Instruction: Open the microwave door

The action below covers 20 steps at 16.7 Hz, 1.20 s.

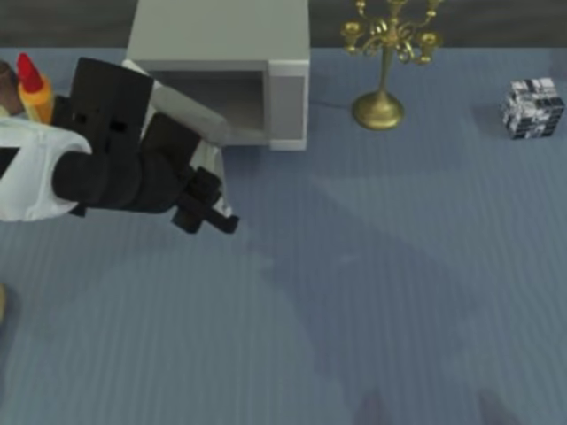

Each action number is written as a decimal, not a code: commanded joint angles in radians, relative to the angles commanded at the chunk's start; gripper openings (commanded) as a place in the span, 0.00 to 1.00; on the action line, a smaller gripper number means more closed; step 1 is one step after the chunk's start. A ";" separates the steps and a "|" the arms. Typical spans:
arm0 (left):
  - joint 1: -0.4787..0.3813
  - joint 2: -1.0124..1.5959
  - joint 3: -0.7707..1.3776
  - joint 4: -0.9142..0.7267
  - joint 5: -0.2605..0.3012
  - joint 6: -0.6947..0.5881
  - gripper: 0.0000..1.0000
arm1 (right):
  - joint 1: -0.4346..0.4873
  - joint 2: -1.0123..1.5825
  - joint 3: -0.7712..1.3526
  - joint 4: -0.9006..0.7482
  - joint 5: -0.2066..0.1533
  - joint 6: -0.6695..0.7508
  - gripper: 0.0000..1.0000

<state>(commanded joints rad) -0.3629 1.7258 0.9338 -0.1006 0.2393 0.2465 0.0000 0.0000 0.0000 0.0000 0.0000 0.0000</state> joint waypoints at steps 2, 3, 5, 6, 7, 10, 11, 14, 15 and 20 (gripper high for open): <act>0.000 0.000 0.000 0.000 0.000 0.000 0.00 | 0.000 0.000 0.000 0.000 0.000 0.000 1.00; 0.000 0.000 0.000 0.000 0.000 0.000 0.00 | 0.000 0.000 0.000 0.000 0.000 0.000 1.00; 0.000 0.000 0.000 0.000 0.000 0.000 0.00 | 0.000 0.000 0.000 0.000 0.000 0.000 1.00; -0.007 0.000 -0.001 -0.001 0.007 -0.005 0.00 | 0.000 0.000 0.000 0.000 0.000 0.000 1.00; -0.006 0.001 -0.001 -0.002 0.009 -0.002 0.00 | 0.000 0.000 0.000 0.000 0.000 0.000 1.00; 0.011 -0.004 -0.007 -0.012 0.030 0.032 0.00 | 0.000 0.000 0.000 0.000 0.000 0.000 1.00; 0.018 -0.008 -0.007 -0.014 0.038 0.044 0.00 | 0.000 0.000 0.000 0.000 0.000 0.000 1.00; 0.038 -0.015 -0.012 -0.024 0.065 0.085 0.00 | 0.000 0.000 0.000 0.000 0.000 0.000 1.00; 0.042 -0.016 -0.014 -0.028 0.070 0.092 0.00 | 0.000 0.000 0.000 0.000 0.000 0.000 1.00; 0.043 -0.016 -0.014 -0.028 0.071 0.094 0.00 | 0.000 0.000 0.000 0.000 0.000 0.000 1.00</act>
<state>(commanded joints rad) -0.3200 1.7095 0.9195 -0.1285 0.3104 0.3402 0.0000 0.0000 0.0000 0.0000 0.0000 0.0000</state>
